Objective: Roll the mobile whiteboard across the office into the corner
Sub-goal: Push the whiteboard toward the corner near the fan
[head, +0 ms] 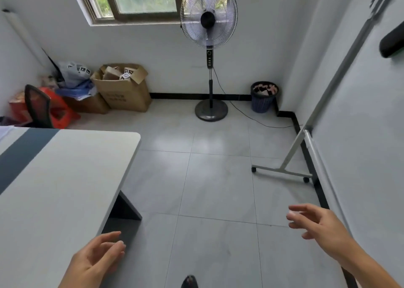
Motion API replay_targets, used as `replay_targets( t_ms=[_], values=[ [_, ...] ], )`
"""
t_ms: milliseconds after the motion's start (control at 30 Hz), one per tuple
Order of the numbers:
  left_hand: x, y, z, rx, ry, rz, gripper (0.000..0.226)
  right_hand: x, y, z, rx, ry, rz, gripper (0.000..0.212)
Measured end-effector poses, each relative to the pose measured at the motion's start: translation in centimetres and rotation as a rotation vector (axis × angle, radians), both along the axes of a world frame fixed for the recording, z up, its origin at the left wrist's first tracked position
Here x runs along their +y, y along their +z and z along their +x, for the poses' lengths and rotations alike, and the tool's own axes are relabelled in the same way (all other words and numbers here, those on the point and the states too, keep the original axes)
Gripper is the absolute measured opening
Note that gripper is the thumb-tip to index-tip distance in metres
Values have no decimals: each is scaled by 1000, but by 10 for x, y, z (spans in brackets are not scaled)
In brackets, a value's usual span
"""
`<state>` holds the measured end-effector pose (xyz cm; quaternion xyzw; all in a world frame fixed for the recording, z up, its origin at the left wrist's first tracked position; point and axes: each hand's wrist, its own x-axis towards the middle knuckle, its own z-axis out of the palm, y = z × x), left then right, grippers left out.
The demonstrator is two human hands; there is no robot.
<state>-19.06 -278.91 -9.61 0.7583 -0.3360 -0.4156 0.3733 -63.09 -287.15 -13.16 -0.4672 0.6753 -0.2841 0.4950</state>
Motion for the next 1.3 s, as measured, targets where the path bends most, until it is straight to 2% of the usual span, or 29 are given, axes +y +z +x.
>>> replay_targets(
  t_ms=[267,367,500,633,833,1033,1067,1200,1233,1300],
  values=[
    [-230,-54,33,-54,-100,34,10,-162,-25,10,-10,-248,17,15],
    [-336,-40,41,-107,-201,-6,11,-219,-15,14,-18,-350,9,15],
    [-485,-2,16,-46,-388,-40,11,-281,3,7,-19,-475,-24,13],
    [-609,15,-44,-30,-582,-52,13,-322,-8,-17,-7,-650,5,12],
    [-757,-2,-160,-29,-804,-25,12,-414,-40,-80,-6,-845,35,12],
    [-877,9,-301,-27,-1106,-28,15,-515,-25,-156,49,-950,-18,12],
    [-892,12,-325,-41,-1176,-34,20,-528,-21,-167,63,-961,-23,12],
    [-940,35,-418,-14,-1443,-36,65,-562,-6,-192,99,-988,-8,14],
    [-951,38,-445,-11,-1519,-51,63,-569,-4,-196,126,-1007,5,15],
    [-966,40,-500,4,-1670,-99,40,-582,-4,-203,187,-1082,19,17]
  ],
)
